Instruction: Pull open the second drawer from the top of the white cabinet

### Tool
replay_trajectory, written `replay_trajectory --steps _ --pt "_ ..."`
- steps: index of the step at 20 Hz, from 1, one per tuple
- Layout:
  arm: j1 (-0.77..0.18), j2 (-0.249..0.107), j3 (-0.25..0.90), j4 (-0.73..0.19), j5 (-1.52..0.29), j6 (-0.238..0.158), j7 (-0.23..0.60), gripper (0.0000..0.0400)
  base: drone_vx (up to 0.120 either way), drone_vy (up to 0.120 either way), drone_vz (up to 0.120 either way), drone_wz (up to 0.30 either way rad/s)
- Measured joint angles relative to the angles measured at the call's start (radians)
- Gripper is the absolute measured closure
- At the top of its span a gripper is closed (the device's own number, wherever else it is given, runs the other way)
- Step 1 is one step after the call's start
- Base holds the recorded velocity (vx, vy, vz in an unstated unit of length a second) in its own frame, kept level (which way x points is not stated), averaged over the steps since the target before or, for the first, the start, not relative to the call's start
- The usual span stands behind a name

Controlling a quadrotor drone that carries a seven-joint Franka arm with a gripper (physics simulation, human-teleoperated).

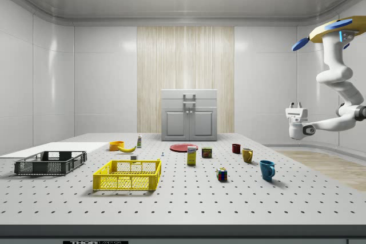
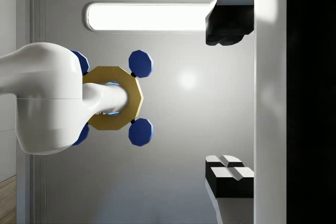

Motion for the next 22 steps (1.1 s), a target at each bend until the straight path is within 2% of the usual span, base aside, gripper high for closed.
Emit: replay_trajectory --steps 8,11,15,18,22 --pt "0.000 0.029 -0.006 0.076 0.012 -0.042 -0.001 0.0099 0.000 0.000 0.000 0.000" --pt "0.042 0.030 -0.217 0.044 0.342 -0.049 -0.052 0.0094 0.000 0.000 0.000 0.000" --pt "0.112 0.016 -0.446 -0.076 0.695 -0.052 -0.111 0.0093 0.080 -0.100 0.000 0.000" --pt "0.161 0.001 -0.548 -0.153 0.848 -0.047 -0.139 0.0095 0.120 -0.120 0.093 0.000" --pt "0.214 -0.020 -0.628 -0.218 0.956 -0.034 -0.158 0.0098 0.120 -0.120 0.120 0.000"
